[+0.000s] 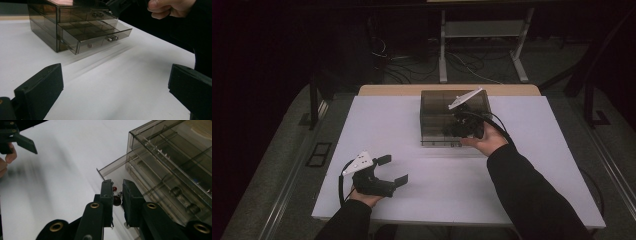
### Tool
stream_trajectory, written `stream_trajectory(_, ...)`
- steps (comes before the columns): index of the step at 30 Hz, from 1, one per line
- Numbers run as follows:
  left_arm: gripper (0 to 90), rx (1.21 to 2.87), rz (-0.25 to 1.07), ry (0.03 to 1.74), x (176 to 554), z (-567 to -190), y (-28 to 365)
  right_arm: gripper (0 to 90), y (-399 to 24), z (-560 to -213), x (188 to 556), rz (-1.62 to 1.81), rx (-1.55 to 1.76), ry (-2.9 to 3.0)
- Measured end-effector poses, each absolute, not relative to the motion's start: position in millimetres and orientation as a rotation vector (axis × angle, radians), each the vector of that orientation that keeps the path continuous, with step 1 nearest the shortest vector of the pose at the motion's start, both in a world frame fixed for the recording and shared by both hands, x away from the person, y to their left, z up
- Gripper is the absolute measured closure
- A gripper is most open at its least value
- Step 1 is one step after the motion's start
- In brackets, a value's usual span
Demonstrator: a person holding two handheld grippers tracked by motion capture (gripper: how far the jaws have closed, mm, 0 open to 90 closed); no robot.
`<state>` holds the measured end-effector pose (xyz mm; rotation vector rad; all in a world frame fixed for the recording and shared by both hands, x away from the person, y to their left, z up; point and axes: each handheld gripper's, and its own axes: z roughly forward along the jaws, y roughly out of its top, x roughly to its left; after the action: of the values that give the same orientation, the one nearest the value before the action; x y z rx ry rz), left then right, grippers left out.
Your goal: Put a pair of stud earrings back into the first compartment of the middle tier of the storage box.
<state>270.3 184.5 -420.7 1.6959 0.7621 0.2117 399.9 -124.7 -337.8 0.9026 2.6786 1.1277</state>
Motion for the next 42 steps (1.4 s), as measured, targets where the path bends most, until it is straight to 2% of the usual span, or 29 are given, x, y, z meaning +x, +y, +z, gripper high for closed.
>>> stream_trajectory(12,0.0,1.699,0.215,0.756,270.6,-420.3,185.3,77.9,-106.6,-345.7,413.8,1.153,0.918,2.673)
stream_trajectory(42,0.0,1.702,0.211,0.755,271.4,-420.3,185.1,77.5,-87.0,-394.1,441.4,1.045,0.963,2.731)
